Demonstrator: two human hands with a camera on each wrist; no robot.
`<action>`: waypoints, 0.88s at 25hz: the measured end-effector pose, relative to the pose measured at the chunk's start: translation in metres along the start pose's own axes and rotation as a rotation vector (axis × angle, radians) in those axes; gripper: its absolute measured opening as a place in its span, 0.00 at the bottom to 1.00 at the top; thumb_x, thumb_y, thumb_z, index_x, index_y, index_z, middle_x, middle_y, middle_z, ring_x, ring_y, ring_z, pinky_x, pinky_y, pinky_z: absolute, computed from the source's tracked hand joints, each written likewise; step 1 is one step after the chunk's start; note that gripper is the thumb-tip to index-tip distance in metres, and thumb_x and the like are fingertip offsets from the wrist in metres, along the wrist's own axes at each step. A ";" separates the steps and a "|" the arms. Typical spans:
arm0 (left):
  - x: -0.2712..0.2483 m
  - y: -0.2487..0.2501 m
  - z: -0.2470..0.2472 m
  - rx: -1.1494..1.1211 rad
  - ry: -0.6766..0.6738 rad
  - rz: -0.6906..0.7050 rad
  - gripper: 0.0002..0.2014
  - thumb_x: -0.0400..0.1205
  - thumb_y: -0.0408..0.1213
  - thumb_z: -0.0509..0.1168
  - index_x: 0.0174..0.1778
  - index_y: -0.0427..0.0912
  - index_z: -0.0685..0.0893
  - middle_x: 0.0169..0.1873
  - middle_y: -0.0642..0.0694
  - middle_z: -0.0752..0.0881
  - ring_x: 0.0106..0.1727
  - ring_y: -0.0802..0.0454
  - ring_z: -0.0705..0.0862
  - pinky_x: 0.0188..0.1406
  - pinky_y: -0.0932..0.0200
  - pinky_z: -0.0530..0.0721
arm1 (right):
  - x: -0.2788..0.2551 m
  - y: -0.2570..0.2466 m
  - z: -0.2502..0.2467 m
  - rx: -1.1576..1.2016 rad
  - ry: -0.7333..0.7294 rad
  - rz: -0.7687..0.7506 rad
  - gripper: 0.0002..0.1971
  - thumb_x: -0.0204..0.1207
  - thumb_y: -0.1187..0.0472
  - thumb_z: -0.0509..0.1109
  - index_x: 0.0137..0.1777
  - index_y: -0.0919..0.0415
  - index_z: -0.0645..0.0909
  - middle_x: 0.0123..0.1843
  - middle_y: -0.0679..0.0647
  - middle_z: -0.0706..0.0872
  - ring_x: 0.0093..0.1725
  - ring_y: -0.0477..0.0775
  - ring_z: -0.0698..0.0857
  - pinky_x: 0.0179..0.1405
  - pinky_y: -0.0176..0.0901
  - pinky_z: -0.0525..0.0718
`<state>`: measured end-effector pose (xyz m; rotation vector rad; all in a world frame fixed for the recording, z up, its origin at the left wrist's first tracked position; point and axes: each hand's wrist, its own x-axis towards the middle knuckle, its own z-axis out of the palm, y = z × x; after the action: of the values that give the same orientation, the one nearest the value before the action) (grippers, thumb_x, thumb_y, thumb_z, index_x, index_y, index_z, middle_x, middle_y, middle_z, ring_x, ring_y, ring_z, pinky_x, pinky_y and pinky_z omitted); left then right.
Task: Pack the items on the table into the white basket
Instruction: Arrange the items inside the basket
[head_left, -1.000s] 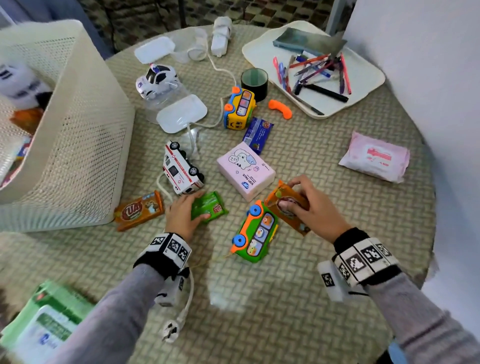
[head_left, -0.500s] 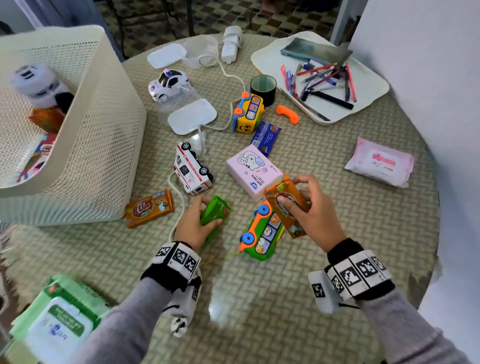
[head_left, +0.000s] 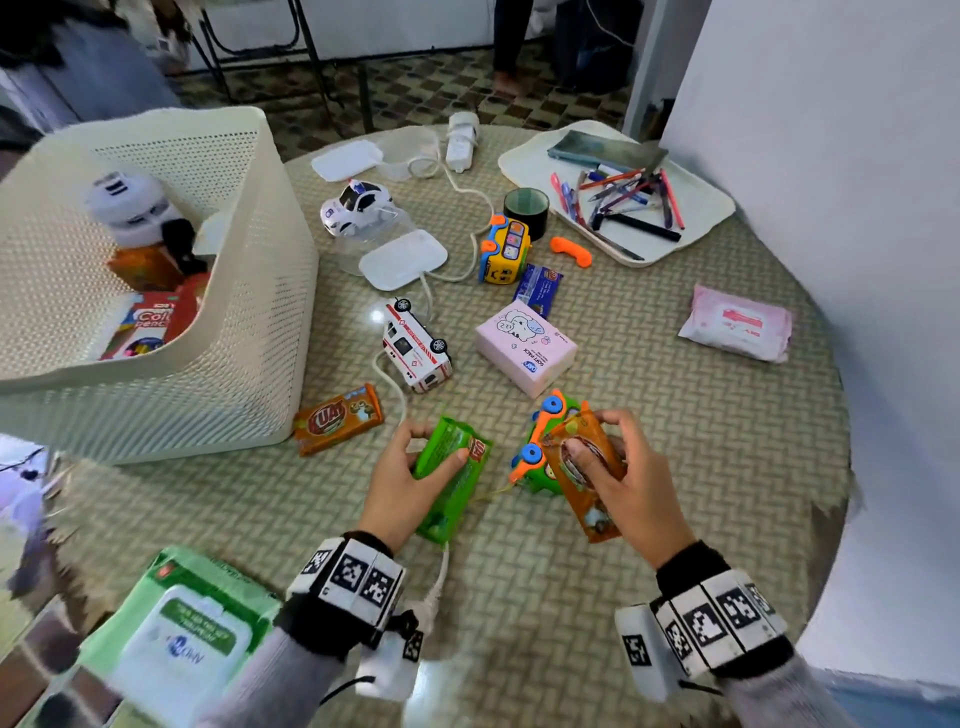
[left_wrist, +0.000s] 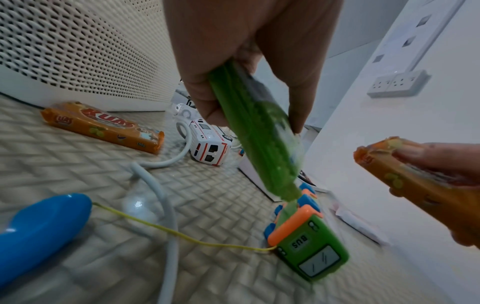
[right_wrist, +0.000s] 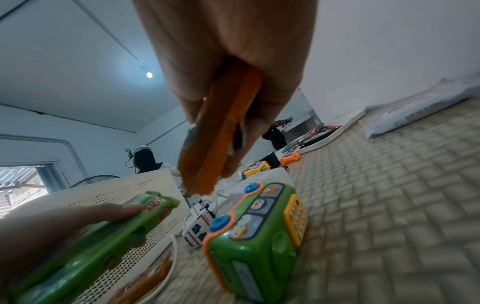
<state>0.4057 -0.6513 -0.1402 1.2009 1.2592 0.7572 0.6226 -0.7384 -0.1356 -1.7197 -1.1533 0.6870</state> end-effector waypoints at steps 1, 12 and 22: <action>-0.004 0.000 -0.007 -0.008 -0.016 0.013 0.13 0.76 0.30 0.73 0.46 0.45 0.75 0.39 0.40 0.90 0.34 0.50 0.90 0.29 0.54 0.88 | -0.008 -0.003 0.007 -0.010 0.024 -0.001 0.14 0.75 0.43 0.70 0.56 0.41 0.70 0.42 0.54 0.89 0.40 0.54 0.89 0.42 0.62 0.86; -0.024 0.005 -0.112 0.070 -0.218 0.153 0.12 0.78 0.29 0.71 0.48 0.47 0.76 0.36 0.47 0.89 0.32 0.59 0.88 0.30 0.63 0.86 | -0.097 -0.061 0.103 0.005 0.294 0.037 0.13 0.77 0.53 0.69 0.59 0.50 0.71 0.44 0.53 0.89 0.41 0.49 0.89 0.44 0.55 0.88; -0.049 -0.008 -0.168 0.103 -0.208 0.228 0.12 0.77 0.34 0.73 0.51 0.45 0.77 0.34 0.49 0.90 0.35 0.55 0.89 0.36 0.54 0.89 | -0.145 -0.088 0.161 -0.054 0.355 0.026 0.14 0.76 0.53 0.72 0.58 0.49 0.73 0.38 0.53 0.88 0.39 0.48 0.88 0.43 0.53 0.87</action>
<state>0.2323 -0.6571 -0.1151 1.4854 1.0113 0.7168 0.3961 -0.7977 -0.1289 -1.8163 -0.9090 0.3485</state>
